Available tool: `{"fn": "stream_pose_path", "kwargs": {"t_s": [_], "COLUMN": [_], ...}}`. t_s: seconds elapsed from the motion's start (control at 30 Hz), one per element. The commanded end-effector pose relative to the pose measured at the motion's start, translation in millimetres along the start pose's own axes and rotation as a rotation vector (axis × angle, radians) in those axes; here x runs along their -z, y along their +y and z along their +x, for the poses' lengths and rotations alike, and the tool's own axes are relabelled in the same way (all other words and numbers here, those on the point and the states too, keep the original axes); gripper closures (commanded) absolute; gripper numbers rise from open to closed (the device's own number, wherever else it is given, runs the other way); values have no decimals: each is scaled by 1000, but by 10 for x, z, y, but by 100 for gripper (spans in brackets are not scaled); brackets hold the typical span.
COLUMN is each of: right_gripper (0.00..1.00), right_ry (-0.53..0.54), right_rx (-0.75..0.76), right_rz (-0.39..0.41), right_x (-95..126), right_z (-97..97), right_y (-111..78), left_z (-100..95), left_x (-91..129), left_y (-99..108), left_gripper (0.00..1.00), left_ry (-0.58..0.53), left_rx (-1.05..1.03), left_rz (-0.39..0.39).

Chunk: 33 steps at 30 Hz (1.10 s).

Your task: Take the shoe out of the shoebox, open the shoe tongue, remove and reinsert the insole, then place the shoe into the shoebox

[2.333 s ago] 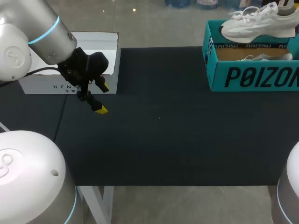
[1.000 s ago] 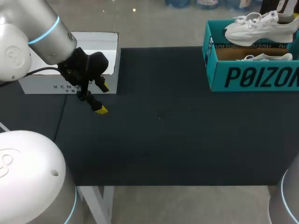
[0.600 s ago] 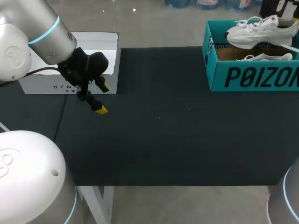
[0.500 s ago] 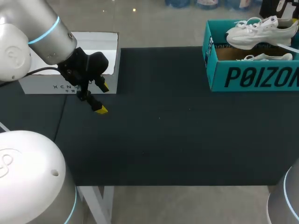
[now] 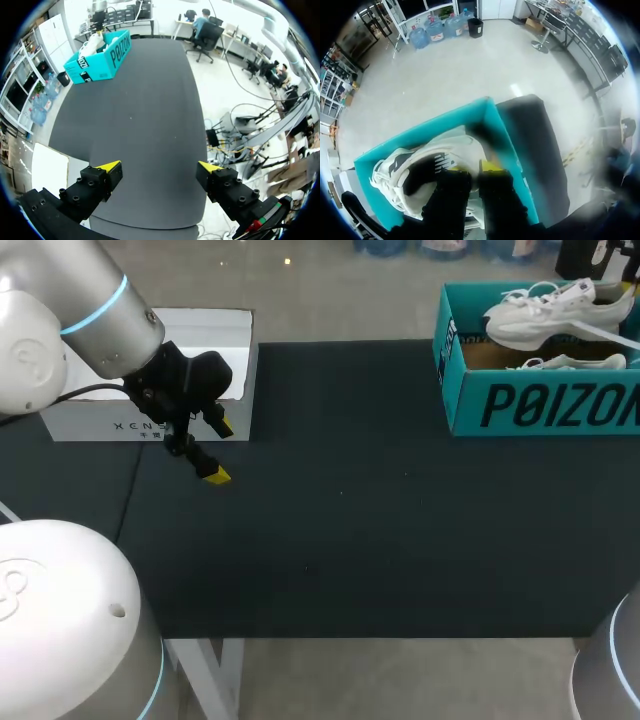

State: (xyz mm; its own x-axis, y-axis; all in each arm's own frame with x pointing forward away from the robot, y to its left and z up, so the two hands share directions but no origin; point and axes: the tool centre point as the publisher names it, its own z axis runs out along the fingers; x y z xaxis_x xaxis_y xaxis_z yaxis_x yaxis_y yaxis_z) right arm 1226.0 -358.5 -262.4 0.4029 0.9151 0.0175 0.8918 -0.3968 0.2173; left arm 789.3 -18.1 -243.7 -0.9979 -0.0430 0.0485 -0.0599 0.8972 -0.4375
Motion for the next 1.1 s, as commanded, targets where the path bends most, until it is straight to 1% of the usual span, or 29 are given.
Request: {"fn": "stream_pose_path", "kwargs": {"t_s": [0.03,0.23,0.57,0.77,1.1], "right_gripper": [100,100,100,100,100], "right_ry": [-8,-18,-43,-66,-111], "right_rx": [-17,-55,-91,-95,-123], "right_rz": [48,89,124,155,193], "right_x": [-51,-148,-352,-501,-698], "right_z": [52,69,76,86,21], "right_y": [128,99,94,34,-15], "left_z": [-4,-4,-4,-4,-4], "left_x": [-3,-3,-3,-3,-3], "left_y": [-4,-4,-4,-4,-4], "left_gripper": [0,0,0,0,0], "left_ry": [0,0,0,0,0], "left_rx": [0,0,0,0,0], "left_rz": [-4,-4,-4,-4,-4]}}
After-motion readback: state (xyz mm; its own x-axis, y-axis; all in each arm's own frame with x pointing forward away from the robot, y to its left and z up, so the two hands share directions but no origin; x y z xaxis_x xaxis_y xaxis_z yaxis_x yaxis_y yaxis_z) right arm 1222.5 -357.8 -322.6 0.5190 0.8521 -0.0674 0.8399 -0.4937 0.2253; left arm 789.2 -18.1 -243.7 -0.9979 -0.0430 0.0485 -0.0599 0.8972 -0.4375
